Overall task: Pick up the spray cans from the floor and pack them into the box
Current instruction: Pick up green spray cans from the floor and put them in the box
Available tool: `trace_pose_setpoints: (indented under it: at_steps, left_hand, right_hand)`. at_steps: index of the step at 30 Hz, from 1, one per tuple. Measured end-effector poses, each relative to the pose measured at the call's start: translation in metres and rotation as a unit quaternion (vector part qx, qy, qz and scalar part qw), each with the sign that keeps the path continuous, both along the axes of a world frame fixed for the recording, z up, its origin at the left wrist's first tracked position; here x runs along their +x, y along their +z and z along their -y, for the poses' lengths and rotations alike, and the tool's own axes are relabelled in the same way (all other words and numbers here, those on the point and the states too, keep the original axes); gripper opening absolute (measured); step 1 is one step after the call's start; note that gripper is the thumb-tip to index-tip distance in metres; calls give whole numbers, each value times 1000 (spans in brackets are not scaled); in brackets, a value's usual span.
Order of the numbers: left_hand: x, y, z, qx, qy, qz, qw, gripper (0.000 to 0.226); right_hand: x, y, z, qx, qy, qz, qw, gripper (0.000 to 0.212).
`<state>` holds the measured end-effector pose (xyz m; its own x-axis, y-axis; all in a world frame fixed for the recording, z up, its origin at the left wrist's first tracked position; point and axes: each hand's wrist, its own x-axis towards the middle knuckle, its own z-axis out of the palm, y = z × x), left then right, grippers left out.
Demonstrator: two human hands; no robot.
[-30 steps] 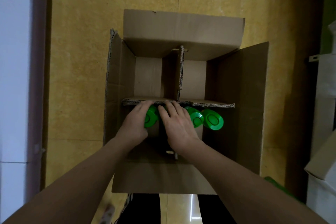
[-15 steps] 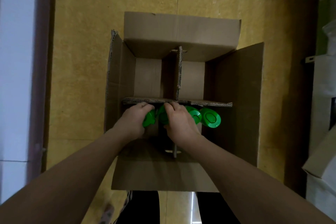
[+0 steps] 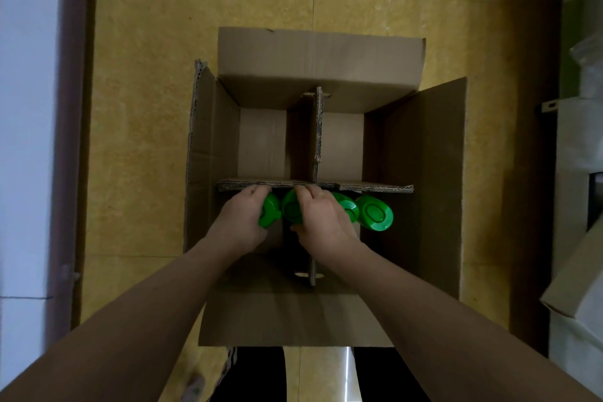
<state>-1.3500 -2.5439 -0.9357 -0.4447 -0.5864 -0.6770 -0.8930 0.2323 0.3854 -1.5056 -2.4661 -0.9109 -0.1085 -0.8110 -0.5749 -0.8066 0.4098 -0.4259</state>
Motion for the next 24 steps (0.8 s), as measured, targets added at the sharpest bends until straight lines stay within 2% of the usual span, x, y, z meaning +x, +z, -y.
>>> trace_pose_setpoints:
  at_steps: [4,9,15,24]
  left_hand:
    - [3,0,-5,1,45,-4,999,92]
    - [1,-1,-5,-25,167,2,986,83]
    - [-19,0,-14,-42,217,15,975,85]
    - [-27,3,-8,-6,265,30,964,90]
  right_hand:
    - [1,-1,-2,-3,1,-1,1000,77]
    - [2,-2,-4,2,6,-1,1000,79]
    - [1,-2,-3,4,4,0,1000,79]
    - [3,0,-3,-7,16,-7,1000,77]
